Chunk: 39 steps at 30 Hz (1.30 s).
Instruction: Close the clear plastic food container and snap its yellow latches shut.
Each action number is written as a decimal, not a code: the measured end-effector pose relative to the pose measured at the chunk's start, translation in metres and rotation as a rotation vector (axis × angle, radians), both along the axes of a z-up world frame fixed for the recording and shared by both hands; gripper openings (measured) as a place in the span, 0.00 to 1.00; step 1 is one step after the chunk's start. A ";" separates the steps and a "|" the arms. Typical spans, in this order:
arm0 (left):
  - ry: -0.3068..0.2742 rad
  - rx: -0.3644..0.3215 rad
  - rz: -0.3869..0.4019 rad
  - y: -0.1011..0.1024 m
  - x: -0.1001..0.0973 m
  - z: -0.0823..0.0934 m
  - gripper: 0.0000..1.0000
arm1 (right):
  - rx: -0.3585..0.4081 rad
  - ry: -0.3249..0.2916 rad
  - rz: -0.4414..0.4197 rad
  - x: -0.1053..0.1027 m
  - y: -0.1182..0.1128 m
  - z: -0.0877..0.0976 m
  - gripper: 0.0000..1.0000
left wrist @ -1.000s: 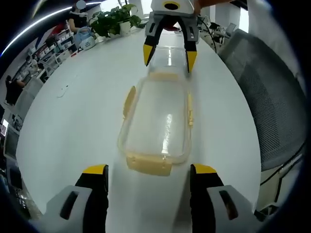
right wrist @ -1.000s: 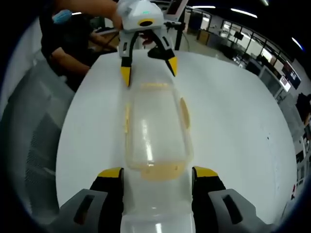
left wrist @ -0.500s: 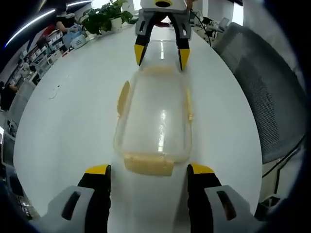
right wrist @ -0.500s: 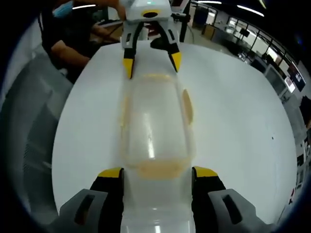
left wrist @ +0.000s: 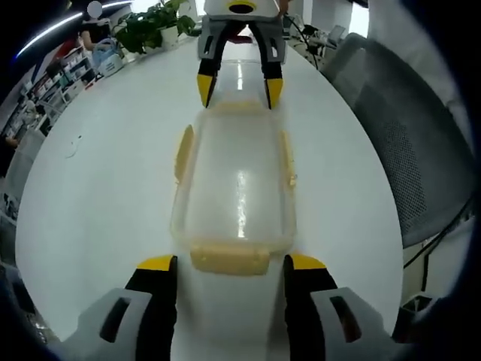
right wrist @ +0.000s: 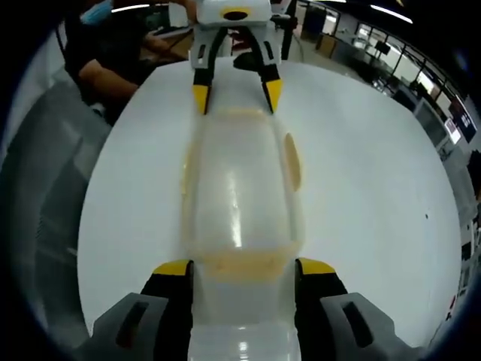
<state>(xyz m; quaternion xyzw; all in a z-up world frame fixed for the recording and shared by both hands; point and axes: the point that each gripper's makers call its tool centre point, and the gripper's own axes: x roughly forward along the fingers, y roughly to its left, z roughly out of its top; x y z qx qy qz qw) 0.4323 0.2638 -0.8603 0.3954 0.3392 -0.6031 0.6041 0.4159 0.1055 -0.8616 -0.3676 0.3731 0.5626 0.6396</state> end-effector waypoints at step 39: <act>0.050 0.002 -0.046 -0.005 -0.001 -0.002 0.40 | -0.076 0.050 0.041 0.001 -0.003 -0.005 0.38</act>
